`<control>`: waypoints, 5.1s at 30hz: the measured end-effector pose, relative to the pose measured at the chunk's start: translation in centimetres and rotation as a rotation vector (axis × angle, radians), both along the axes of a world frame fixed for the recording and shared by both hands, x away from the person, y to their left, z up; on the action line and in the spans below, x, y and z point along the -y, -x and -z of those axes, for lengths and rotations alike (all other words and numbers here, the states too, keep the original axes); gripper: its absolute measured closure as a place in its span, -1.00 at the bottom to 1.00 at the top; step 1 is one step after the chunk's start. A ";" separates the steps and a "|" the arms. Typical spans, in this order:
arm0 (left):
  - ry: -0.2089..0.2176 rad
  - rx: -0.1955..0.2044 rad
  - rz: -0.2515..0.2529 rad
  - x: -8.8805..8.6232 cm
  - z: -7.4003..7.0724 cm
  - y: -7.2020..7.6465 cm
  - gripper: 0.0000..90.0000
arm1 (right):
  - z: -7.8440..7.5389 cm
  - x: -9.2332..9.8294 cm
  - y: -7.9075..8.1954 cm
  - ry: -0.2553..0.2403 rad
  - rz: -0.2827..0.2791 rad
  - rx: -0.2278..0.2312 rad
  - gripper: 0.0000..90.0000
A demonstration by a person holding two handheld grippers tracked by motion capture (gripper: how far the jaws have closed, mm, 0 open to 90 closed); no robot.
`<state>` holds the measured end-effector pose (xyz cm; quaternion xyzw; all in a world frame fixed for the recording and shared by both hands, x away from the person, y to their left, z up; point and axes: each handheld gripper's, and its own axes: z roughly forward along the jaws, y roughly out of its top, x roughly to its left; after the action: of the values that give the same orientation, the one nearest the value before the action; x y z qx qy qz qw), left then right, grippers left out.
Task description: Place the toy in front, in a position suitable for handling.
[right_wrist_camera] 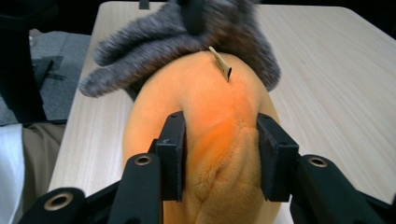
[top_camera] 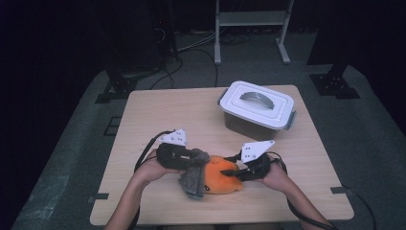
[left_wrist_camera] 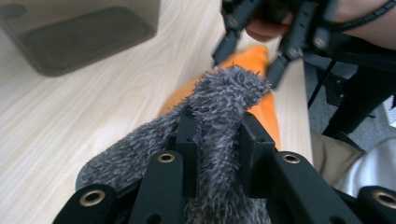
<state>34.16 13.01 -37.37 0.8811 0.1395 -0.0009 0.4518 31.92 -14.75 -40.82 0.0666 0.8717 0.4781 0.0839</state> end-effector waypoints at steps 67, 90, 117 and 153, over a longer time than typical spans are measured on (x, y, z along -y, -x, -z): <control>0.007 -0.072 0.018 -1.5 2.5 0.7 0.63 | 1.2 1.4 1.5 0.007 0.002 -0.005 0.30; 0.003 -0.063 0.028 -1.2 2.2 0.8 0.63 | 1.3 1.8 1.4 -0.040 0.039 -0.058 -0.25; -0.039 0.026 0.157 3.9 -1.7 1.6 0.62 | 1.0 -0.7 2.3 0.003 0.066 0.012 0.32; -0.024 -0.082 -0.016 -3.3 3.4 0.3 0.60 | 2.1 2.5 1.1 -0.018 0.100 -0.080 0.35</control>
<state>33.85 16.34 -40.75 0.8847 0.1647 -0.0316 0.4350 30.83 -17.20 -42.93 0.1300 0.8657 0.4780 0.0723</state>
